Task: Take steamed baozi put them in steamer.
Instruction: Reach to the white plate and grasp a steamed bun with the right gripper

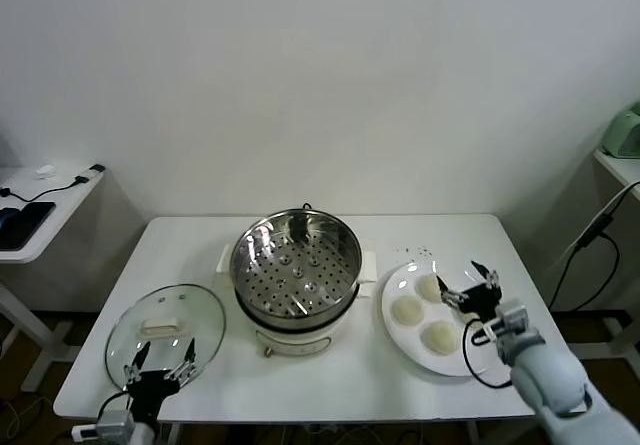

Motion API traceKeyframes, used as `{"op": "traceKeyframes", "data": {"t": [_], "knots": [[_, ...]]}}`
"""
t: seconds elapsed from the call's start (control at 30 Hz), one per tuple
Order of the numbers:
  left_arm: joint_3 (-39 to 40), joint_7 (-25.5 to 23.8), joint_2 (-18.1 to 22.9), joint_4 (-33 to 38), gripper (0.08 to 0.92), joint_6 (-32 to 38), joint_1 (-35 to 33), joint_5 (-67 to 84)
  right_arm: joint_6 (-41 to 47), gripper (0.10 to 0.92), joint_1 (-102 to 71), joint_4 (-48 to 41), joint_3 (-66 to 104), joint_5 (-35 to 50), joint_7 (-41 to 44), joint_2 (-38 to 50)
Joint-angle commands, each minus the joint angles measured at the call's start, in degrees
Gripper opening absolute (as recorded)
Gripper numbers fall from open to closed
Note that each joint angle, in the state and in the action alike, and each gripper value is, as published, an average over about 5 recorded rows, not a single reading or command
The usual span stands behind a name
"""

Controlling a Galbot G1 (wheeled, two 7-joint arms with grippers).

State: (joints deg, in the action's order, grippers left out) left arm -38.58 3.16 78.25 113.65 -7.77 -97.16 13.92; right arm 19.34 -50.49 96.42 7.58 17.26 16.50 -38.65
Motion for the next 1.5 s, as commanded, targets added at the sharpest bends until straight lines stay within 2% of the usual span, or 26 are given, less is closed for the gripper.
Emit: {"op": "traceKeyframes", "data": {"t": [0.03,0.3,0.43,0.53,0.97,1.5], "knots": [[0.08,-0.54,-0.22,-0.19,0.823,-0.30,0.30,0.25,-4.46,0.823,35.58,-14.08,-30.56,-1.37,26.84,14.09],[0.12,-0.71,0.41,-0.11,0.823,0.00,-0.55,-0.28,-17.11,0.823,74.35,-29.47,-75.55,-1.91,47.55,7.07],[0.07,-0.72,0.49,-0.51,0.823,0.32,-0.69,-0.48,-19.18,0.823,86.54,-33.06,-92.51,0.00,51.55,1.27],[-0.06,-0.75,0.51,-0.84,0.823,0.45,-0.52,-0.50,-18.14,0.823,89.04,-34.11,-98.15,1.24,51.50,-2.79],[-0.81,-0.95,0.38,-2.29,0.823,0.57,0.68,-0.26,-11.76,0.823,75.33,-42.90,-93.61,2.13,44.74,-13.45],[-1.20,-1.02,0.01,-2.86,0.823,0.77,0.65,-0.37,-7.25,0.823,64.41,-47.54,-83.07,0.24,40.17,-17.19]]}}
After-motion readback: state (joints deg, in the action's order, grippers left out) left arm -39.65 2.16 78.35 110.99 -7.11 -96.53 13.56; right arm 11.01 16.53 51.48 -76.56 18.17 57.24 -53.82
